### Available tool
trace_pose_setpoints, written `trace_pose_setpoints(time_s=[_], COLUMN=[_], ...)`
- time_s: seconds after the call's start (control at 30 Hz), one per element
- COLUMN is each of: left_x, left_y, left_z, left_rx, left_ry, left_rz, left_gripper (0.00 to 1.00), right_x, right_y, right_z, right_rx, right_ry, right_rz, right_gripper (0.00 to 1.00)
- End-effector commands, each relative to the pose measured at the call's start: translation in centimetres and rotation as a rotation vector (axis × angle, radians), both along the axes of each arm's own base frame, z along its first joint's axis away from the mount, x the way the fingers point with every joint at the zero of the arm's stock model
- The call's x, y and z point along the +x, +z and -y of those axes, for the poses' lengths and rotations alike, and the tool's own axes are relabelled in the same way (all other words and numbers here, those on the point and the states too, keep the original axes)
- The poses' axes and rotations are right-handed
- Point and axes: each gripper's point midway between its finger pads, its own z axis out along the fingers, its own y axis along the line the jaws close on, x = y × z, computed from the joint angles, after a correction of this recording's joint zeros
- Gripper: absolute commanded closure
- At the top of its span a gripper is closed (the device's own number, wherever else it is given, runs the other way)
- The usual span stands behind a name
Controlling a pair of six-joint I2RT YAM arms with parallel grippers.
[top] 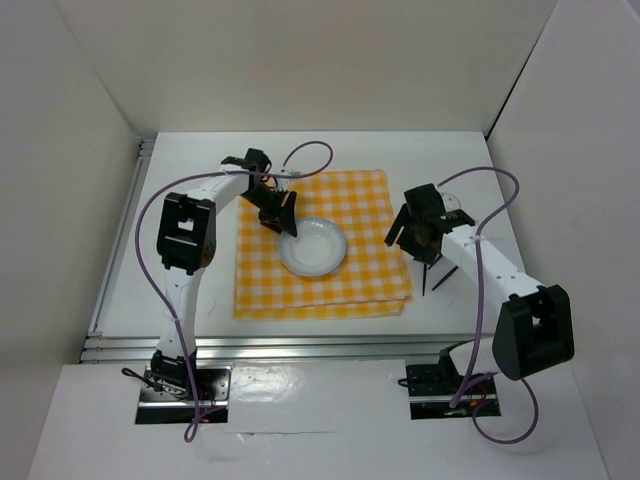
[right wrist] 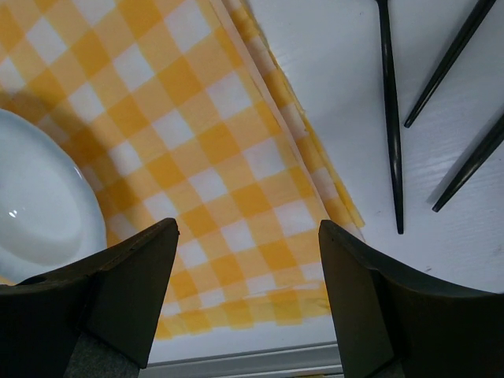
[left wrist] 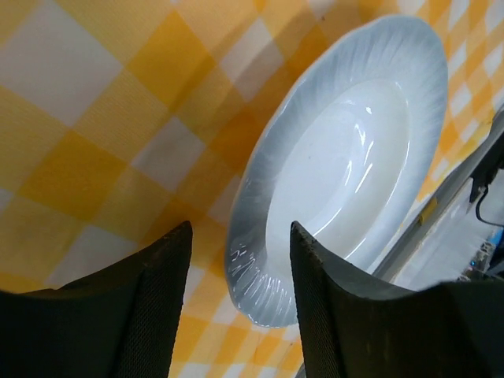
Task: Set the dinner table for one person
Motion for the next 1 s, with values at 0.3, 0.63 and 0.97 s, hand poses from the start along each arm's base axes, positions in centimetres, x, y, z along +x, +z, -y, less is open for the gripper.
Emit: trace_pose_setpoints(time_s=[0.3,0.63,0.97], left_x=[4.6,1.3,0.1], left_y=[9.6,4.3,0.6], left_z=[-10.0,-14.5,-15.3], left_rx=[0.244,0.548,0.608], left_ry=[0.247,0.274,0.220], left_rz=[0.353,0.377,0.370], left_gripper=[0.34,0.34,0.34], right_x=[-1.7,0.5,-1.2], right_y=[-1.9,-5.6,-6.6], right_z=[1.7,5.8,5.7], right_rx=[-0.051,-0.165,-0.112], right_ry=[-0.002,-0.067,-0.066], right_rz=[-0.079,-0.234,-0.242], right_gripper=[0.19,0.24,0.24])
